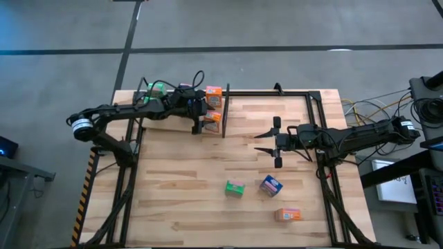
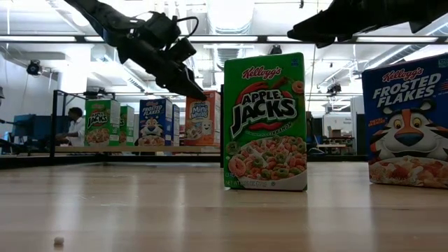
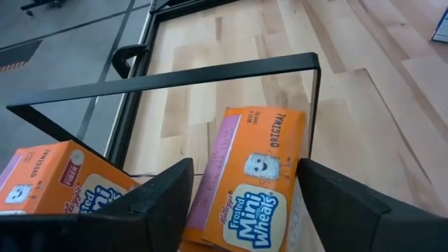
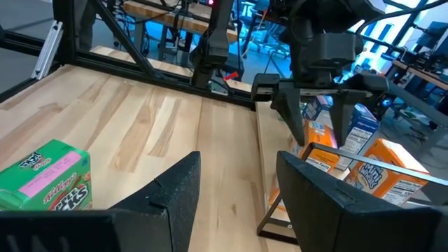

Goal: Stack cereal on shelf
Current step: Put the top orange cereal box on the shelf aligned with the orange cereal box

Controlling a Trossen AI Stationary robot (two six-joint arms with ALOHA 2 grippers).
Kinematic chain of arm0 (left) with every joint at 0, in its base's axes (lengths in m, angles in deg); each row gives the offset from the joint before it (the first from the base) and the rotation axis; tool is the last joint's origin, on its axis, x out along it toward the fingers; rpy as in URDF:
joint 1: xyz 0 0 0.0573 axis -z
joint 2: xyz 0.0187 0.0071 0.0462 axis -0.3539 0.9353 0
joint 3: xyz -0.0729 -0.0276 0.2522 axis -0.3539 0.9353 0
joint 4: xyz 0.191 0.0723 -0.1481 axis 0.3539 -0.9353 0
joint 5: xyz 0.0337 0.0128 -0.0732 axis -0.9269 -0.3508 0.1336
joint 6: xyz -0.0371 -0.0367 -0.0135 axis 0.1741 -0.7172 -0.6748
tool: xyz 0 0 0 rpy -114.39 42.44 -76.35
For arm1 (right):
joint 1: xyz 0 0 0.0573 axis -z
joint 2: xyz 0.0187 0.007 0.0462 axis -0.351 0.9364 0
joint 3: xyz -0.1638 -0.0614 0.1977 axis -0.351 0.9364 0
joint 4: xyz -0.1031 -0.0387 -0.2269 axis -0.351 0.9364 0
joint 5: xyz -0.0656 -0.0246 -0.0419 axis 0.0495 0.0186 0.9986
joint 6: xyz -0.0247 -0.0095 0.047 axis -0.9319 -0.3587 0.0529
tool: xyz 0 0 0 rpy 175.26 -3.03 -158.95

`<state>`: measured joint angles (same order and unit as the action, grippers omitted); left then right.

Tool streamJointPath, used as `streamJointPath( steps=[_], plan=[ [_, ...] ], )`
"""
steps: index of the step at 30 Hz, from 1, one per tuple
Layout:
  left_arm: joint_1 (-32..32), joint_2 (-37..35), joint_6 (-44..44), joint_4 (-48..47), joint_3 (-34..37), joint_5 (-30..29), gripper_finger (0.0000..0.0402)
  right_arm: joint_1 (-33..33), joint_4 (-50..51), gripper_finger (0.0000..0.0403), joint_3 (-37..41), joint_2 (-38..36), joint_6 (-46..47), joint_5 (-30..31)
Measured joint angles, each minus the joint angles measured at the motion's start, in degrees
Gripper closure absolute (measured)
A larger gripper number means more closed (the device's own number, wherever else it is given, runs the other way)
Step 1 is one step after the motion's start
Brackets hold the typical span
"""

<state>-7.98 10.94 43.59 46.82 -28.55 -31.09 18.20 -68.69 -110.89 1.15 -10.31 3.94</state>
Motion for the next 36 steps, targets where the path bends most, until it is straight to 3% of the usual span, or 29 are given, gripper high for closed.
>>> streamJointPath(
  steps=[9, 36],
  plan=[
    [0.00, -0.05, 0.41, -0.07, 0.00, 0.00, 0.0196, 0.00, 0.02, 0.0225, 0.00, 0.02, 0.00, 0.07],
    [-6.38, 2.36, 1.40, 2.54, -4.11, 1.55, 0.0198, 0.02, 0.04, 0.0225, 0.07, 0.07, 0.04, 0.11]
  ],
)
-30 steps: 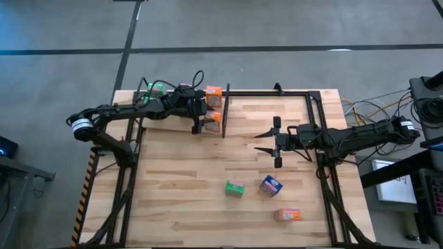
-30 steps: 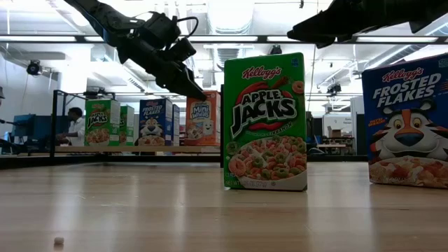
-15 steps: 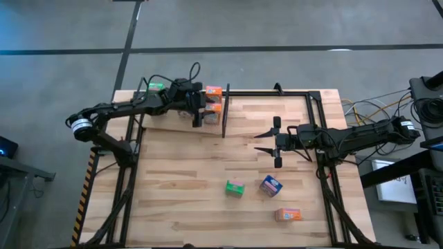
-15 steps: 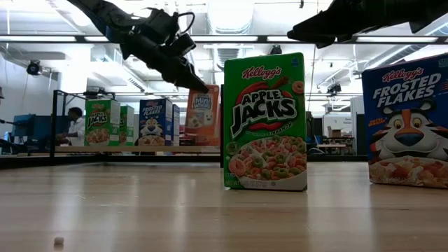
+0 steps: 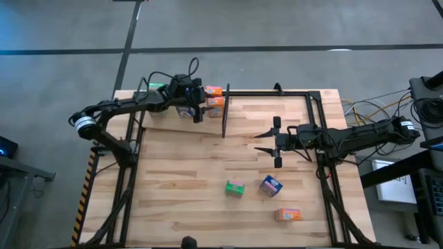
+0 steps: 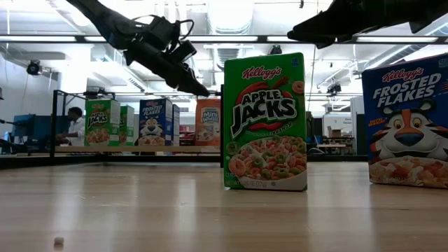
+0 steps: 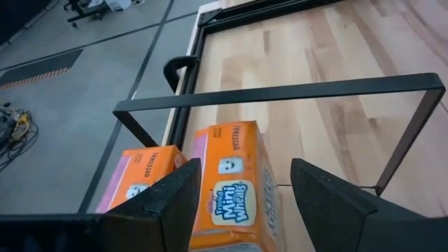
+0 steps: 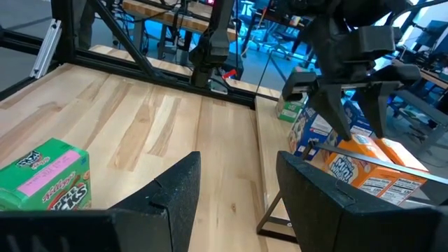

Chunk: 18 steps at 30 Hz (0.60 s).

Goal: Stack cereal on shelf
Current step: Put the top orange cereal box on the shelf aligned with the orange cereal box

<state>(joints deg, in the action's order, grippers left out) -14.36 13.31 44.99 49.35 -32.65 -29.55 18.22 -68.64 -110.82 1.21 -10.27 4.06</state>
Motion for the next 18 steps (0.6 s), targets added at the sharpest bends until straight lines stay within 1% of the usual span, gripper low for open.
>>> streamJointPath(
  steps=[5, 9, 11, 13, 16, 18],
  plan=[
    [0.00, 0.06, 0.00, -0.84, -0.48, -0.02, 0.0198, -0.01, 0.00, 0.0225, 0.02, 0.00, 0.18, 0.00],
    [0.00, 0.01, -0.18, -5.11, -2.99, -0.06, 0.0198, -0.02, -0.02, 0.0225, 0.02, 0.00, 0.37, 0.03],
    [0.02, -0.28, -0.22, -8.64, -4.54, -0.04, 0.0197, 0.09, -0.07, 0.0225, 0.02, 0.00, 2.19, 0.81],
    [0.32, -0.78, -0.26, -11.48, -6.01, -0.04, 0.0197, 0.20, -0.06, 0.0225, 0.02, 0.00, 4.75, 4.64],
    [1.02, -2.37, -1.06, -14.02, -6.78, -0.02, 0.0198, 1.24, 0.00, 0.0228, 0.02, 0.28, 9.35, 12.12],
    [1.59, -4.14, -2.34, -14.31, -6.43, -0.04, 0.0199, 2.57, 0.15, 0.0240, 0.02, 0.71, 12.20, 13.33]
  ],
)
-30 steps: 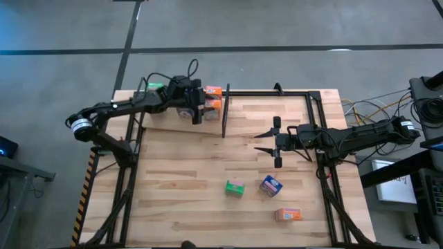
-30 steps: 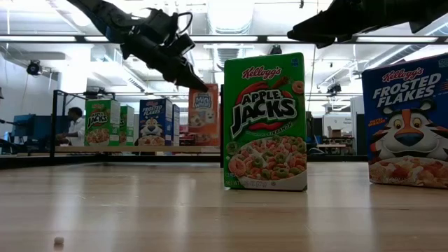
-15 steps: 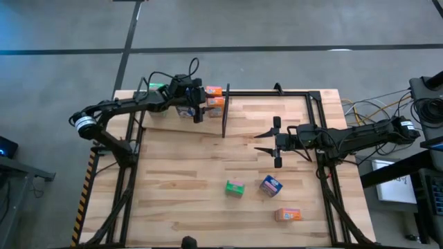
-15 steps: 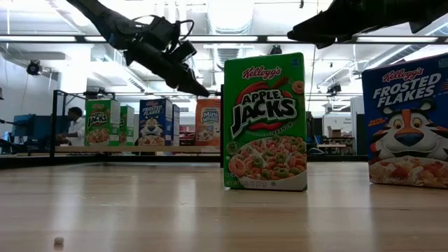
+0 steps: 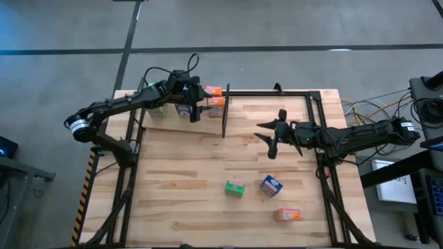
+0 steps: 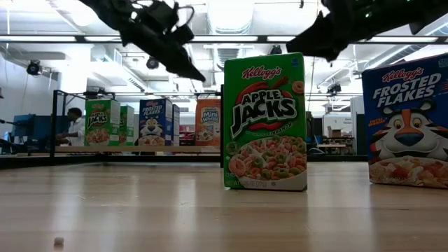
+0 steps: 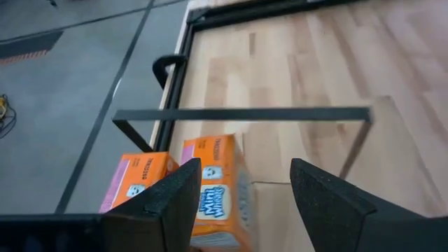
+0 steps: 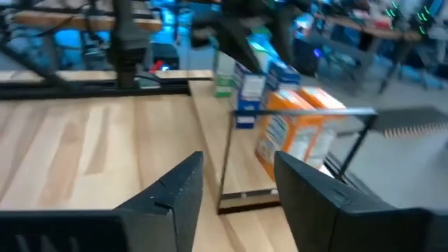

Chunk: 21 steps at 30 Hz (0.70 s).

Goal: Stack cereal on shelf
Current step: Put the top orange cereal box on the shelf aligned with the orange cereal box

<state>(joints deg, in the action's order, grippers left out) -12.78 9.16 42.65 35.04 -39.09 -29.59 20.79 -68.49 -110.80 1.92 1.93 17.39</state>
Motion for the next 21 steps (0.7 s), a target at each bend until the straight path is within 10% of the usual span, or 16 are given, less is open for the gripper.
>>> streamJointPath(
  steps=[9, 21],
  plan=[
    [7.25, -12.17, -8.14, 3.06, 5.54, -1.07, 0.0223, 9.71, -1.50, 0.0379, -0.63, 6.73, 7.81, -2.92],
    [18.14, -20.63, -15.69, 12.92, 13.83, -14.32, 0.0251, 23.86, -3.81, 0.0394, -15.35, 27.32, 18.89, -14.91]
  ],
)
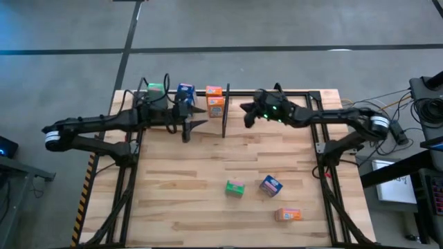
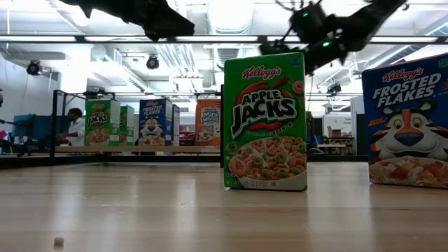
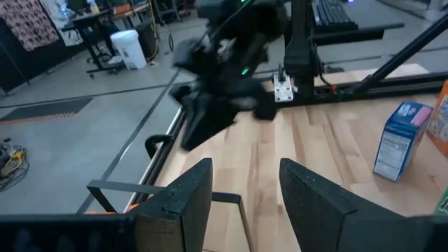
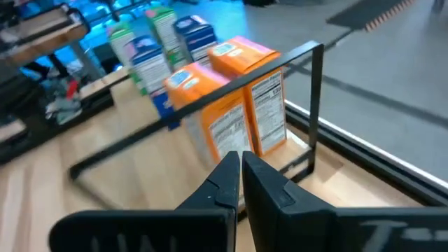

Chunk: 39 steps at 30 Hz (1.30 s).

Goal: Stack cereal on shelf
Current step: Put the top orange cereal box on the shelf aligned with the orange cereal box

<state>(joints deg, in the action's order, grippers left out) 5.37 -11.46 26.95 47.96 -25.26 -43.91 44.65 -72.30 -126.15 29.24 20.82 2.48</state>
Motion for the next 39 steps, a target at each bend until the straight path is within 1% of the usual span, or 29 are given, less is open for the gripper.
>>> streamJointPath(
  steps=[3, 6, 13, 18, 21, 27, 31, 39],
  plan=[
    [0.34, -0.89, -0.99, 0.04, 0.86, -0.18, 0.0251, 0.92, 0.22, 0.0394, -4.06, 5.22, 3.35, -0.07],
    [0.34, -2.00, -1.61, 0.07, 1.99, -0.19, 0.0252, 1.39, 0.27, 0.0394, -7.18, 9.74, 4.75, -0.22],
    [0.34, -7.19, -1.73, 0.99, 7.00, -0.26, 0.0252, 2.68, -0.24, 0.0394, -11.25, 17.30, 10.08, -1.25],
    [0.34, -12.23, -1.81, 3.43, 10.85, -0.26, 0.0252, 2.84, -6.13, 0.0394, -10.64, 19.03, 11.99, -4.94],
    [0.34, -15.41, -1.80, 4.82, 12.58, -0.26, 0.0251, 2.84, -9.47, 0.0394, -9.43, 19.73, 12.48, -5.00],
    [0.34, -20.30, -3.49, 4.94, 13.93, -0.24, 0.0251, 2.83, -12.38, 0.0394, -9.08, 21.03, 13.35, -5.28],
    [0.34, -21.80, -3.55, 4.89, 14.58, -0.24, 0.0251, 2.68, -14.95, 0.0394, -9.08, 21.72, 13.89, -7.60],
    [0.34, -21.66, -3.54, 5.00, 14.77, -0.22, 0.0251, 2.18, -15.59, 0.0394, -9.11, 21.72, 13.67, -9.10]
  ],
)
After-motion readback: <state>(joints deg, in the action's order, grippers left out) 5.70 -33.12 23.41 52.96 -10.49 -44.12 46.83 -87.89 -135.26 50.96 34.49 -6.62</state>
